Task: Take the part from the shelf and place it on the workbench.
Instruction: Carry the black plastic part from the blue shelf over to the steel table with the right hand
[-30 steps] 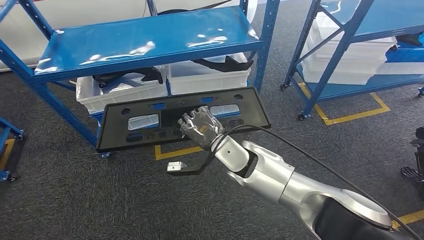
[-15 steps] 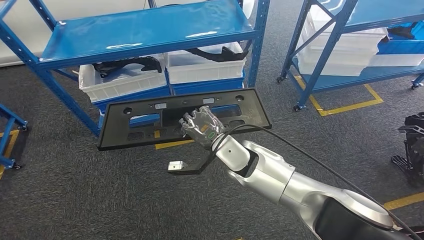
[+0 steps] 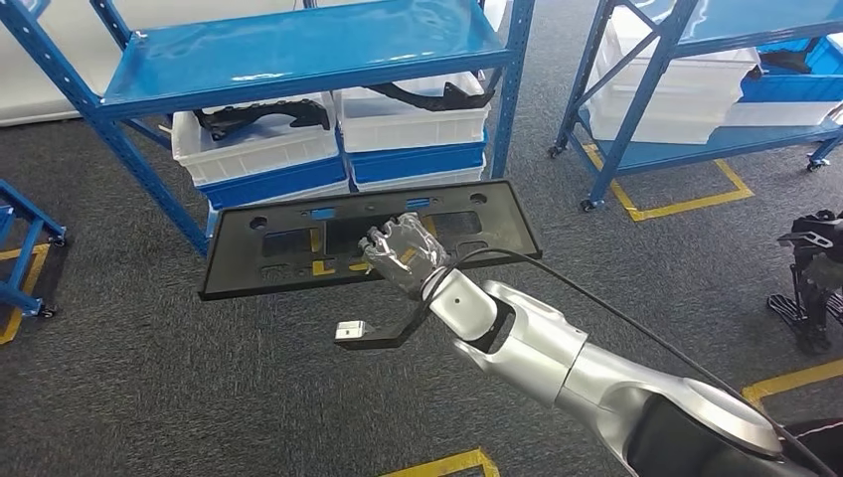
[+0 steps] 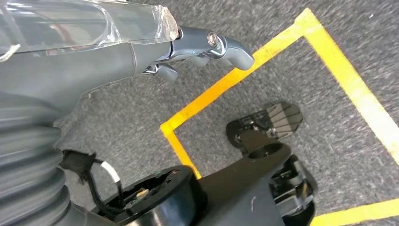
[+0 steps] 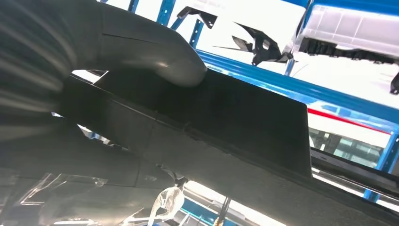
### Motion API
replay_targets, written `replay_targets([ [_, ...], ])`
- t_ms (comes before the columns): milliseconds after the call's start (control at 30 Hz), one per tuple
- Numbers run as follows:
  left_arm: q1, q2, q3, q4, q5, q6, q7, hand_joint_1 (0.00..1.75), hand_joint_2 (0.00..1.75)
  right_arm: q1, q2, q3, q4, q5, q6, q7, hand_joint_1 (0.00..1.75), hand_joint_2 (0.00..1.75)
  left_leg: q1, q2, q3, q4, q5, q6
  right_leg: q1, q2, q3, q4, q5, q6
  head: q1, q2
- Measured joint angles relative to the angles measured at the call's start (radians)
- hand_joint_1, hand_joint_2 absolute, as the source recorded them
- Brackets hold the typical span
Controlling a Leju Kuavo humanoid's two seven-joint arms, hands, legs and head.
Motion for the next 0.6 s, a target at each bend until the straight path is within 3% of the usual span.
replay_targets([
  [67, 0.001, 0.0, 0.0, 0.0, 0.0, 0.0, -0.002, 0.0, 1.75, 0.001, 0.0, 0.0, 0.0, 0.003, 0.001, 0.0, 1.75, 1.75, 0.001, 0.0, -0.009, 0.007, 0.007, -0.011, 0.001, 0.002, -0.003, -0.013, -0.001, -0.014, 0.0, 0.0],
  [133, 0.003, 0.001, 0.0, 0.0, 0.0, 0.0, -0.006, 0.0, 1.75, 0.002, 0.0, 0.0, 0.0, 0.005, 0.002, 0.002, 1.75, 1.75, 0.006, -0.001, -0.029, 0.044, -0.02, -0.022, -0.001, 0.002, -0.011, -0.015, 0.008, -0.03, -0.001, 0.0],
  [233, 0.005, 0.001, 0.0, 0.0, 0.0, 0.0, -0.009, 0.0, 1.75, 0.003, 0.0, 0.0, 0.0, 0.007, 0.003, 0.003, 1.75, 1.75, 0.015, -0.002, -0.105, 0.233, -0.127, -0.041, -0.001, 0.002, -0.026, -0.015, 0.021, -0.043, -0.003, 0.0],
  [267, 0.005, 0.001, 0.0, 0.0, 0.0, 0.0, -0.009, 0.0, 1.75, 0.004, 0.0, 0.001, 0.0, 0.007, 0.003, 0.003, 1.75, 1.75, 0.017, -0.002, -0.126, 0.291, -0.149, -0.045, -0.001, 0.002, -0.03, -0.015, 0.024, -0.044, -0.003, 0.0],
  [300, 0.005, 0.001, 0.0, 0.0, 0.001, 0.0, -0.009, 0.0, 1.75, 0.005, 0.0, 0.001, 0.0, 0.007, 0.003, 0.003, 1.75, 1.75, 0.018, -0.002, -0.131, 0.316, -0.151, -0.047, 0.0, 0.002, -0.034, -0.015, 0.027, -0.043, -0.003, 0.0],
  [333, 0.005, 0.001, 0.0, 0.0, 0.002, 0.0, -0.009, 0.0, 1.75, 0.006, 0.0, 0.001, 0.0, 0.007, 0.003, 0.003, 1.75, 1.75, 0.018, -0.002, -0.116, 0.298, -0.135, -0.047, 0.0, 0.003, -0.037, -0.014, 0.029, -0.042, -0.003, 0.0],
  [400, 0.005, 0.001, 0.0, 0.0, 0.004, 0.0, -0.01, 0.0, 1.75, 0.006, 0.0, 0.001, 0.0, 0.007, 0.003, 0.003, 1.75, 1.75, 0.018, -0.003, -0.038, 0.161, -0.074, -0.039, 0.0, 0.003, -0.039, -0.014, 0.032, -0.04, -0.003, 0.0],
  [467, 0.003, 0.001, 0.0, 0.0, 0.005, 0.0, -0.01, 0.0, 1.75, 0.004, 0.0, 0.001, 0.0, 0.008, 0.004, 0.004, 1.75, 1.75, 0.012, -0.006, 0.031, 0.036, -0.042, -0.027, 0.001, 0.003, -0.041, -0.015, 0.035, -0.034, -0.003, 0.0],
  [500, 0.003, 0.001, 0.0, 0.0, 0.005, 0.0, -0.01, 0.0, 1.75, 0.004, 0.0, 0.001, 0.0, 0.008, 0.004, 0.005, 1.75, 1.75, 0.008, -0.007, 0.045, 0.008, -0.04, -0.021, 0.001, 0.003, -0.043, -0.015, 0.037, -0.03, -0.002, 0.0],
  [600, 0.002, 0.001, 0.0, 0.0, 0.005, 0.0, -0.01, 0.0, 1.75, 0.004, 0.0, 0.001, 0.0, 0.013, 0.004, 0.006, 1.75, 1.75, 0.007, -0.008, 0.047, -0.011, -0.035, -0.007, 0.002, 0.002, -0.049, -0.013, 0.036, -0.015, -0.002, 0.0],
])
